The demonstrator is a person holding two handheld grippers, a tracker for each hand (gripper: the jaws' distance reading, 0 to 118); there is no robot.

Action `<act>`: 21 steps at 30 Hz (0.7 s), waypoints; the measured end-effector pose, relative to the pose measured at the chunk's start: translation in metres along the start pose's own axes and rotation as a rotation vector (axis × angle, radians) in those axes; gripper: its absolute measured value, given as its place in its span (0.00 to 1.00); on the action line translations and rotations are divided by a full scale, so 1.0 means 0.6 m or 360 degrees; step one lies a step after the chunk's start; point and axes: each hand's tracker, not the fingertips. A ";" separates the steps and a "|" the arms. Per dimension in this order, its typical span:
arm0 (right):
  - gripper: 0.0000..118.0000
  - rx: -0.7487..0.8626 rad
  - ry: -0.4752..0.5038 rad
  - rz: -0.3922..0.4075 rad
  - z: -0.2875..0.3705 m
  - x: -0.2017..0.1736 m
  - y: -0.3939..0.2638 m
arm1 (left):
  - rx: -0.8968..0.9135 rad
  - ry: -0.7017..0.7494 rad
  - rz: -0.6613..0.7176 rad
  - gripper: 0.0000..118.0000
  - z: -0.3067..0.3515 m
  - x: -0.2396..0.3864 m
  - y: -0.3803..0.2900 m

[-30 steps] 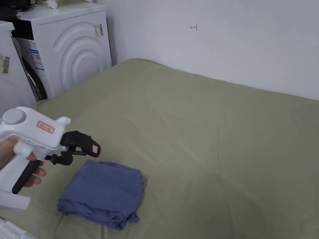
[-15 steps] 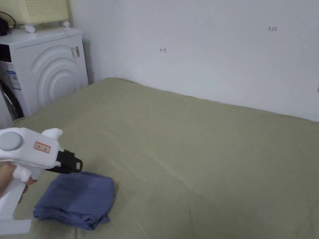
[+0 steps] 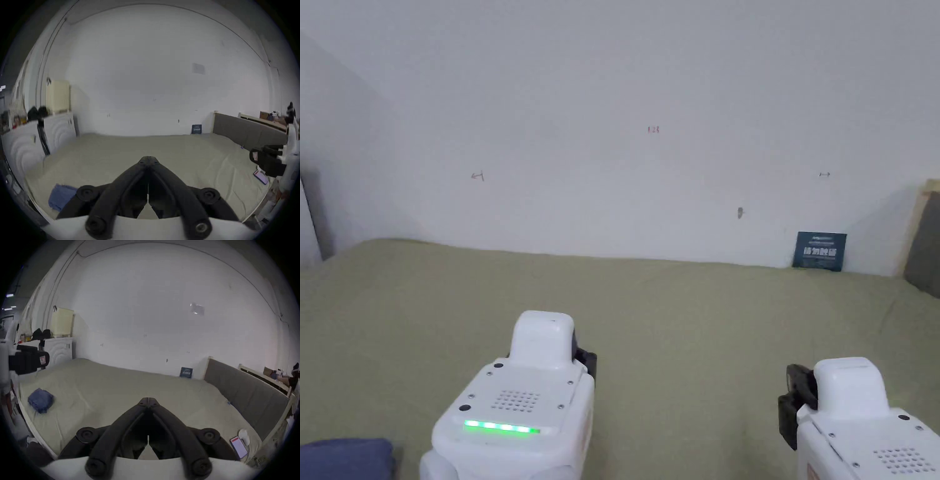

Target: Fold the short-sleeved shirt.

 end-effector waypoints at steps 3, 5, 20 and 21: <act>0.00 0.0055 -0.0021 -0.0011 0.011 0.013 0.014 | 0.0032 -0.0017 -0.0111 0.00 0.011 0.035 0.012; 0.00 0.0095 -0.0027 -0.0048 0.020 0.019 0.026 | 0.0066 -0.0024 -0.0105 0.00 0.016 0.040 0.023; 0.00 0.0177 -0.0020 -0.0126 0.039 0.016 0.057 | 0.0135 0.0012 -0.0036 0.00 0.030 0.007 0.050; 0.00 0.0175 -0.0023 -0.0125 0.039 0.016 0.058 | 0.0135 0.0014 -0.0036 0.00 0.030 0.007 0.051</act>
